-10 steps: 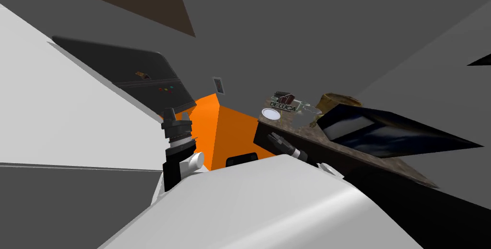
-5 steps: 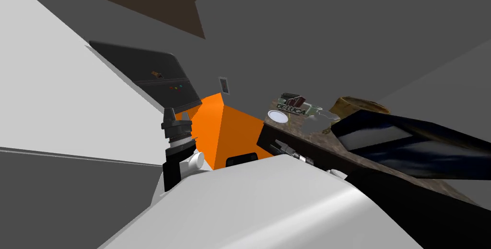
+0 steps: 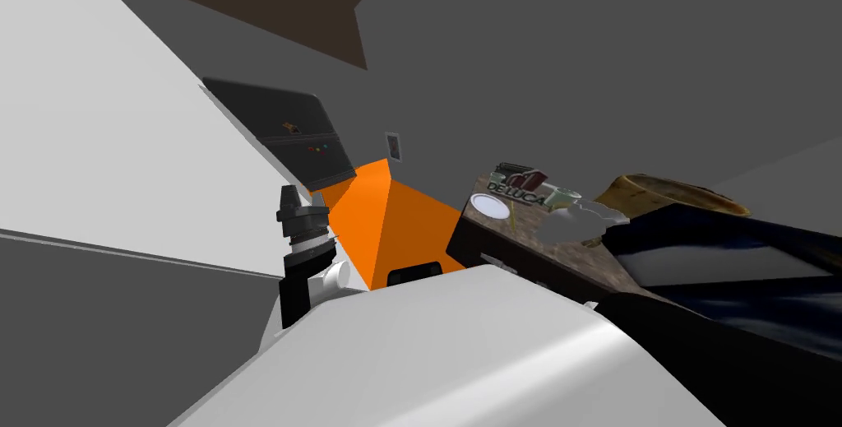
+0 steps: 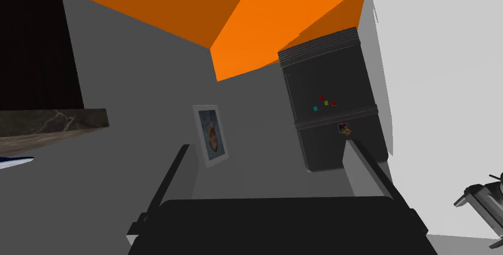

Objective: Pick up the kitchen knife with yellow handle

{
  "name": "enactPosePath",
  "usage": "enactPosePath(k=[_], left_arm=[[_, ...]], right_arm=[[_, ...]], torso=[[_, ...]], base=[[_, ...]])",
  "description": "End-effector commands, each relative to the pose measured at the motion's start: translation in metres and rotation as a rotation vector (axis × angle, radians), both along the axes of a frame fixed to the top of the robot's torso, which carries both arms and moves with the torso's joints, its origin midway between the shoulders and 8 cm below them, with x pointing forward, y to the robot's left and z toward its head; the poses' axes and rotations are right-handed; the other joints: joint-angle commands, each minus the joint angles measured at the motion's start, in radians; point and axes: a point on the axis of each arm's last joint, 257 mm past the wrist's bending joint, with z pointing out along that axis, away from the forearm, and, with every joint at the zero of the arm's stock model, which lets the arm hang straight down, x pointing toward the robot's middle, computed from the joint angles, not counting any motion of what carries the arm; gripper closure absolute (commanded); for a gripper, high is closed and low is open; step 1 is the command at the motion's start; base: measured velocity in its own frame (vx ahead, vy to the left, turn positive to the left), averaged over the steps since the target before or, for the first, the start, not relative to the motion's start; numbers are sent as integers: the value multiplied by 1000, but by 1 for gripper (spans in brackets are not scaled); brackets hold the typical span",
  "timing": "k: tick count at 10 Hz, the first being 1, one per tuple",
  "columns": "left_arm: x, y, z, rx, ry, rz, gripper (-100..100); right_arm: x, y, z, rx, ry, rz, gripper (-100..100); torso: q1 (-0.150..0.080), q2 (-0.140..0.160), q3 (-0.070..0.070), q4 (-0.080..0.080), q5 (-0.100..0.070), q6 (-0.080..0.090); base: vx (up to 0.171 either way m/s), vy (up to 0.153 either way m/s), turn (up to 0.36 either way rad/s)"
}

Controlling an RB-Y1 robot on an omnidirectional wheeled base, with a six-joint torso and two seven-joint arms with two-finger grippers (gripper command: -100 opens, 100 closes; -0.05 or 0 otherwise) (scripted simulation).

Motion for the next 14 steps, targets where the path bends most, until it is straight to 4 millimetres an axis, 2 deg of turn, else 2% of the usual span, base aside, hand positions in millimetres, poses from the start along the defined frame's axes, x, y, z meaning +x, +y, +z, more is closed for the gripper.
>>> enactPosePath(k=[1, 2, 3, 4, 5, 6, 7, 8, 9, 11, 12, 13, 14], left_arm=[[0, 0, 0, 0, 0, 0, 0], [0, 0, 0, 0, 0, 0, 0], [0, 0, 0, 0, 0, 0, 0], [0, 0, 0, 0, 0, 0, 0], [0, 0, 0, 0, 0, 0, 0], [0, 0, 0, 0, 0, 0, 0], [0, 0, 0, 0, 0, 0, 0], [0, 0, 0, 0, 0, 0, 0], [0, 0, 0, 0, 0, 0, 0], [0, 0, 0, 0, 0, 0, 0], [0, 0, 0, 0, 0, 0, 0], [0, 0, 0, 0, 0, 0, 0], [0, 0, 0, 0, 0, 0, 0]], right_arm=[[-17, -11, -9, -63, 30, 36, -100], [-35, -26, -20, -155, 65, 96, -100], [-41, -27, -22, -167, 76, 104, -100], [-63, -44, -32, -254, 117, 163, -100], [-64, -44, -33, -266, 119, 178, -100], [-86, -62, -40, -351, 157, 241, -100], [-87, -63, -41, -362, 160, 259, -100], [-107, -81, -46, -445, 194, 336, -100], [-109, -82, -46, -451, 196, 344, -100], [-143, -119, -50, -592, 261, 484, -100], [-146, -121, -51, -614, 258, 527, -100], [-161, -140, -50, -680, 284, 610, -100], [-161, -140, -50, -687, 283, 621, -100]], torso=[[0, 0, 0, 0, 0, 0], [0, 1, 0, 0, 0, 1], [-1, 0, 0, 0, 0, 0], [-1, 1, 1, 0, 0, 1], [-1, 1, 1, 0, 0, 0], [-1, 1, 1, 0, 0, 1], [-2, 0, 0, 0, 0, 0], [-3, 1, 0, 0, -1, 1], [-4, 0, 0, 0, -1, 0], [-5, 1, 0, 0, -1, 0], [-6, 0, 0, 0, -1, 0], [-6, 1, 0, 0, -2, 1], [-7, 0, 0, 0, -2, 1]], base=[[69, 30, 117], [77, 28, 160], [63, 15, 97], [65, 18, 170], [57, 14, 99], [76, 6, 169], [67, -19, 119], [78, -22, 213], [63, -24, 92], [70, -55, 219], [58, -54, 97], [73, -69, 117], [56, -57, 106]])
